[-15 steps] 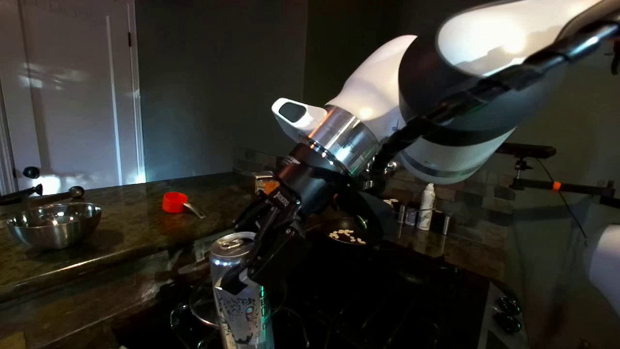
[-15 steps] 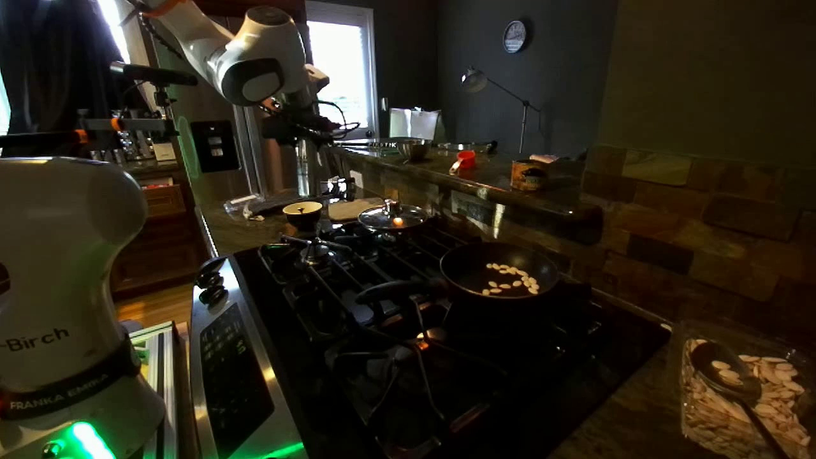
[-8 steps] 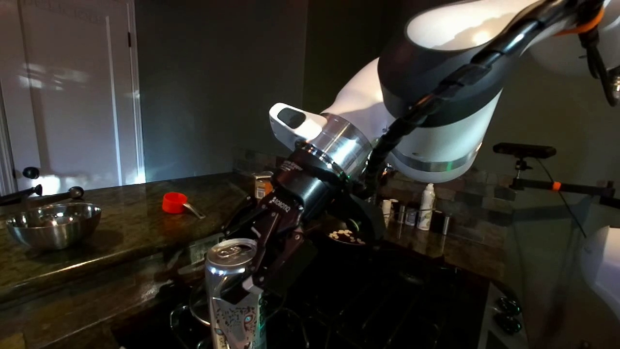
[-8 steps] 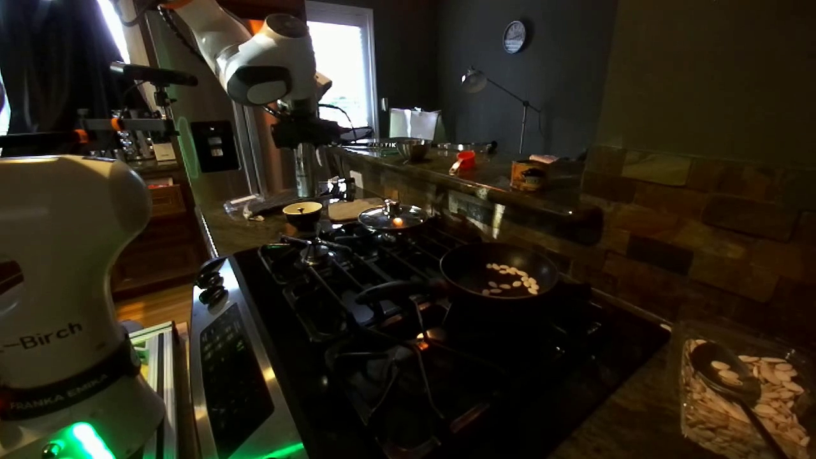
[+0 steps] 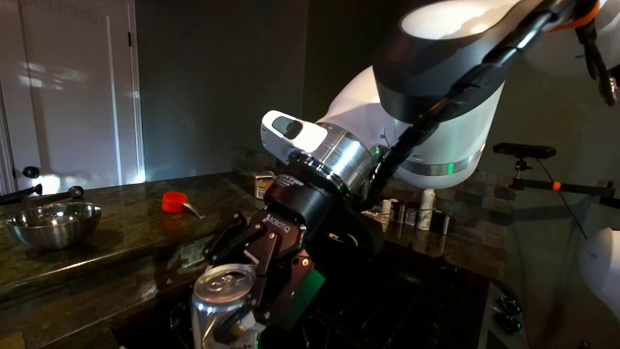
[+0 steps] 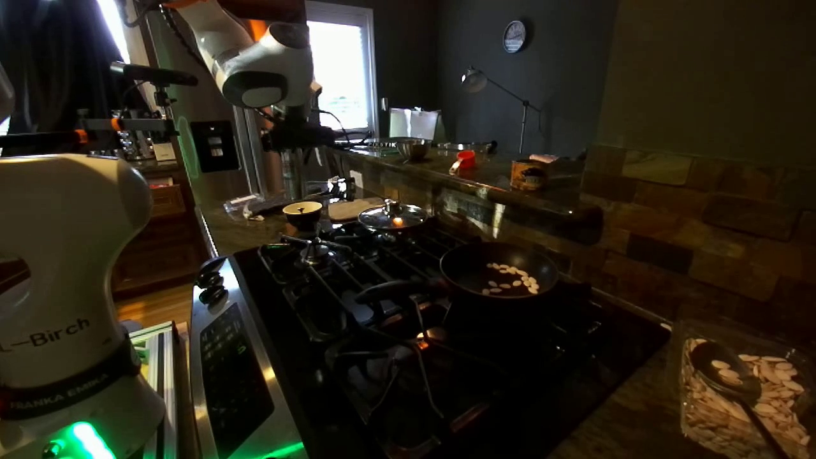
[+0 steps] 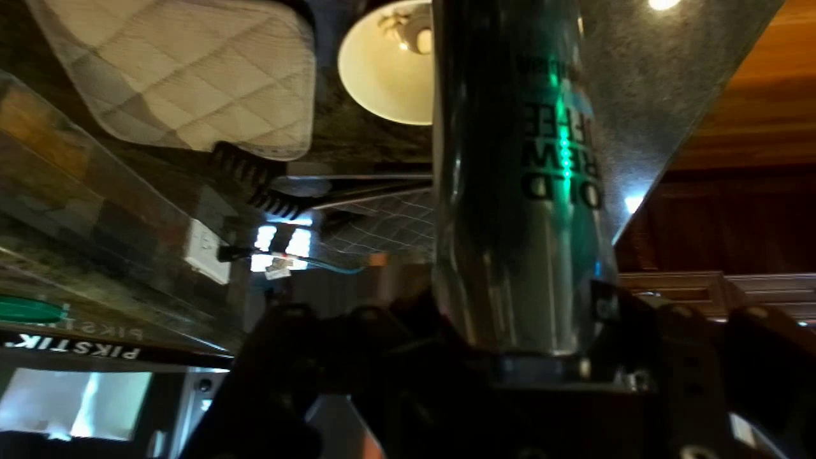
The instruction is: Move the silver can to the left side of the countertop.
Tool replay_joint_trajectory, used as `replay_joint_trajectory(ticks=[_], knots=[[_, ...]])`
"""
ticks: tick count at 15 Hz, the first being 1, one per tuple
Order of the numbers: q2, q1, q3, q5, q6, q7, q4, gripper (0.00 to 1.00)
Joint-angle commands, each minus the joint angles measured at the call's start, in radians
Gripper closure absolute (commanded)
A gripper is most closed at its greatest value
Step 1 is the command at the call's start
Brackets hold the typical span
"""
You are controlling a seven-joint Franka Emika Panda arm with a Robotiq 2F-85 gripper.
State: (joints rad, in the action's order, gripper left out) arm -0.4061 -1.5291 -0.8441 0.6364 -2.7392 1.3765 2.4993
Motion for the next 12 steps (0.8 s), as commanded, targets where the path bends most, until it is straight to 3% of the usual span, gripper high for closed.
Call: replay_joint_trajectory(ticks=[1,7,12], knots=[[-0.013,-0.177,-0.131,0.103,0.1,0.181,-0.032,0.77],[0.044,-0.359,-0.301,0.078,0.274,0.424,-0.04,0.77],[0.087,-0.527,-0.416,0.11,0.2,0.587,-0.063,0.77]])
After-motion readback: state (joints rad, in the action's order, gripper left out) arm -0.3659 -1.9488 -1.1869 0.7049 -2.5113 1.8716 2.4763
